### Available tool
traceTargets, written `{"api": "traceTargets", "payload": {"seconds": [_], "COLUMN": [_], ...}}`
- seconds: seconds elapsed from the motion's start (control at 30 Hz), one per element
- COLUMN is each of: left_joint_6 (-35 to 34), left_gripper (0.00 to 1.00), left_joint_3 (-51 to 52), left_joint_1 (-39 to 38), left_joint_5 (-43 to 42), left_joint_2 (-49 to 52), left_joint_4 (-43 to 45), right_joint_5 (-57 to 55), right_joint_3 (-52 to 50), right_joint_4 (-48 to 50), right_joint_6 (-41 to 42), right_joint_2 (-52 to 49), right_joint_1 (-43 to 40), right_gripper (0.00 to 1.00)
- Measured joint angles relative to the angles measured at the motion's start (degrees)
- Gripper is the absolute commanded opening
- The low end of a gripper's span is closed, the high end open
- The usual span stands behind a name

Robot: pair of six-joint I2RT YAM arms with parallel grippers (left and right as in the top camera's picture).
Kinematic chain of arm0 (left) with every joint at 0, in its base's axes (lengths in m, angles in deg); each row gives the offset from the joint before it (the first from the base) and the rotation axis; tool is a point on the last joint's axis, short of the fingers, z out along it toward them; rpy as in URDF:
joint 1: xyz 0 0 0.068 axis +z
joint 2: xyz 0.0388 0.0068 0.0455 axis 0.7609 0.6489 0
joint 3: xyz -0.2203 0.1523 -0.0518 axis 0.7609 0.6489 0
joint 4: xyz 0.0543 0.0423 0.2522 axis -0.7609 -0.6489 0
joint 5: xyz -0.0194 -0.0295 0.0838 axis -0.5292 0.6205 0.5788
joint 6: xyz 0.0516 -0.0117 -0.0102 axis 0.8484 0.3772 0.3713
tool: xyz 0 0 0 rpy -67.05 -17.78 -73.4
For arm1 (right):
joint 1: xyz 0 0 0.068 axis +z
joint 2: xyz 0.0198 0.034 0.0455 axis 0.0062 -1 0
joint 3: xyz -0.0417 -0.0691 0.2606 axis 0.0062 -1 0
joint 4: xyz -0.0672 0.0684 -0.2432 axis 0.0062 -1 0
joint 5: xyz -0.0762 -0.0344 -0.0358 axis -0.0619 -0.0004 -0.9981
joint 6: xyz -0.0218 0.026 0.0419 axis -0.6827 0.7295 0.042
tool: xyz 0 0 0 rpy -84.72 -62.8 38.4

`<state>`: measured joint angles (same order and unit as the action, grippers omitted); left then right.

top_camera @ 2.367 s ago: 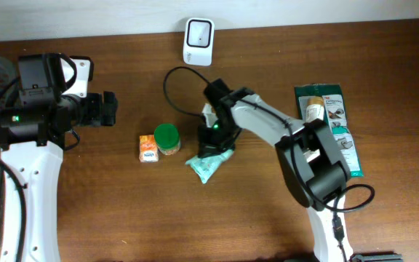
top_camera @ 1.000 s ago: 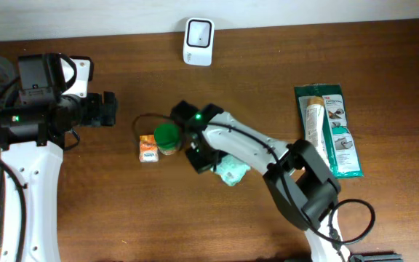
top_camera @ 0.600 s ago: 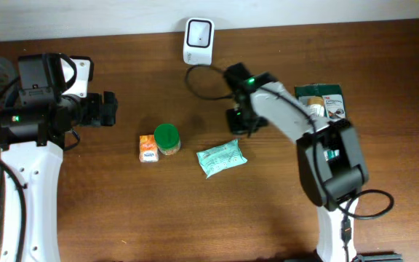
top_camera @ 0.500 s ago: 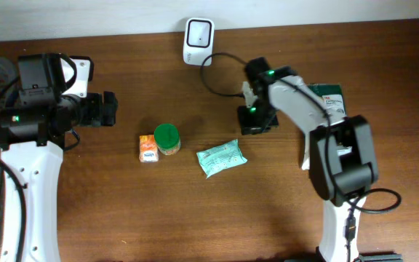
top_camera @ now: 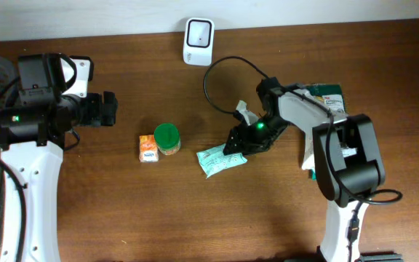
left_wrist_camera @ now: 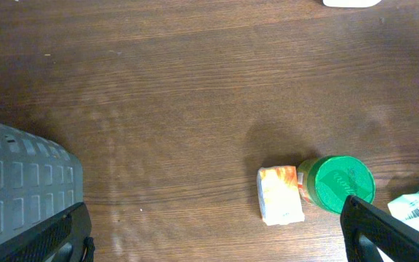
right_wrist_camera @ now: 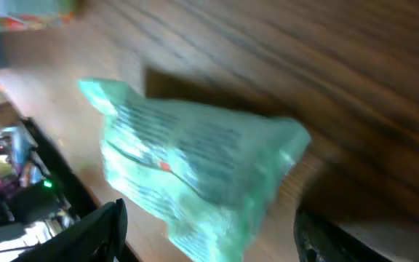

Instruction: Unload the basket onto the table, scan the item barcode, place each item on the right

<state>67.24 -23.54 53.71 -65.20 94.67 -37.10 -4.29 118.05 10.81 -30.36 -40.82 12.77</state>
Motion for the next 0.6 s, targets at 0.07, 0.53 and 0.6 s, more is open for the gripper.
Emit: {"api": "traceTargets", "payload": {"seconds": [0.07, 0.53, 0.6], "left_joint_6": [0.0, 0.0, 0.0], "left_gripper": [0.99, 0.99, 0.99], "left_joint_3": [0.0, 0.0, 0.0], "left_joint_1": [0.0, 0.0, 0.0], "left_joint_5": [0.0, 0.0, 0.0], "left_joint_2": [0.0, 0.0, 0.0], "left_joint_4": [0.0, 0.0, 0.0], "right_joint_5": [1.9, 3.8, 4.2], "right_joint_3": [-1.7, -2.8, -2.8], "right_joint_4": [3.2, 5.6, 5.4], "right_joint_6": [1.2, 9.3, 8.1], "right_joint_2": [0.5, -1.2, -1.2], "right_joint_1": [0.7, 3.9, 3.5], "right_gripper": [0.69, 0.04, 0.04]}}
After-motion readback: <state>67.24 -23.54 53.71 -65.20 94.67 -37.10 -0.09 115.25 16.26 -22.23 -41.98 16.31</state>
